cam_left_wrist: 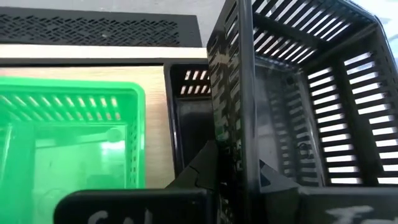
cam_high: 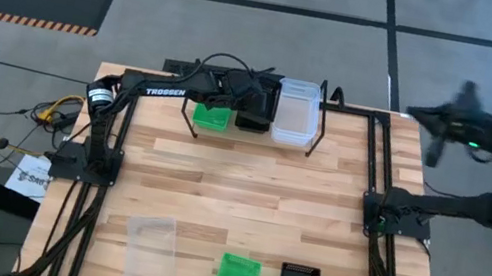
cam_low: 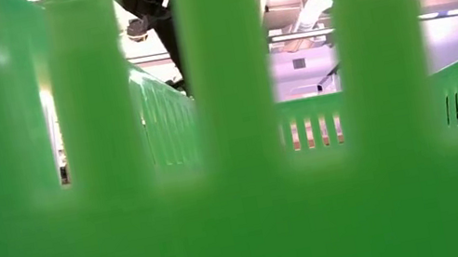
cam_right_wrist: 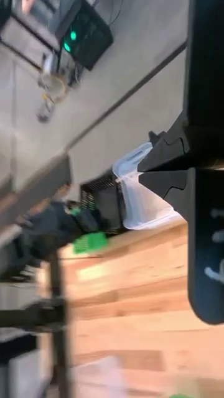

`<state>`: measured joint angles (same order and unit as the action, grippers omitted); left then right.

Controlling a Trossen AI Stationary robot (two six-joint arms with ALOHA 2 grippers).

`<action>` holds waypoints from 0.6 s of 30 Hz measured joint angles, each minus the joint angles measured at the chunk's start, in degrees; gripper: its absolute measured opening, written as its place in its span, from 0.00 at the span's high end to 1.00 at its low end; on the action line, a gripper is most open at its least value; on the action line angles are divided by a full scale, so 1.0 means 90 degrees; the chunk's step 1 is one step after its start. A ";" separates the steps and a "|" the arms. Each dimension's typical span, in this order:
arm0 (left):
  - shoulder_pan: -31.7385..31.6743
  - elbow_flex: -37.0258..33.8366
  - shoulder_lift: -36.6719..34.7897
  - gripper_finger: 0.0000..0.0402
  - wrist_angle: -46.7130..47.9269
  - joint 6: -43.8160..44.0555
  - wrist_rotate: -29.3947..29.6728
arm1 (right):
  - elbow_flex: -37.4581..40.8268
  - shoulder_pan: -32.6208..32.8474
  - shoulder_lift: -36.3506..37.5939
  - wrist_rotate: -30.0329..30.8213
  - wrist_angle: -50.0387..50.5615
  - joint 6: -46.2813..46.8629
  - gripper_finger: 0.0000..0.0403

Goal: Stack baskets on shelf by color
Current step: Stack the top black bin into the black bin on the shelf

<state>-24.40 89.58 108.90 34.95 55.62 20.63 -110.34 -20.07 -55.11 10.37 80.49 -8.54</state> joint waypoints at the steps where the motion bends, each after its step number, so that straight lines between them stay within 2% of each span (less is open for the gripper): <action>1: 0.0004 0.0000 0.0000 1.00 0.0001 -0.0083 -0.0043 | 0.0001 0.0039 -0.0205 -0.0001 -0.0023 -0.0159 1.00; 6: 0.0012 0.0000 0.0000 1.00 0.0027 -0.0309 -0.0269 | 0.0007 -0.0034 -0.1032 0.0105 -0.0655 -0.0735 0.97; 9: 0.0009 0.0000 0.0000 1.00 0.0041 -0.0538 -0.0317 | -0.0070 -0.0420 -0.1461 0.0557 -0.0758 -0.1260 0.94; 11: 0.0007 0.0000 0.0000 1.00 0.0085 -0.0613 -0.0317 | -0.0209 -0.0829 -0.1851 0.0511 -0.0586 -0.1536 0.94; 14: 0.0007 0.0000 -0.0002 1.00 0.0208 -0.0629 -0.0375 | -0.0404 -0.1480 -0.2485 -0.0460 -0.0426 -0.1587 0.97; 16: 0.0007 0.0000 -0.0002 1.00 0.0308 -0.0629 -0.0427 | -0.0465 -0.1901 -0.2849 -0.1241 -0.0574 -0.1570 0.99; 18: 0.0009 0.0000 -0.0005 1.00 0.0370 -0.0634 -0.0432 | -0.0481 -0.2332 -0.3123 -0.1711 -0.0874 -0.1570 0.99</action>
<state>-24.32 89.58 108.86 38.28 49.91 16.74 -114.67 -41.06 -83.21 -5.03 72.62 -22.68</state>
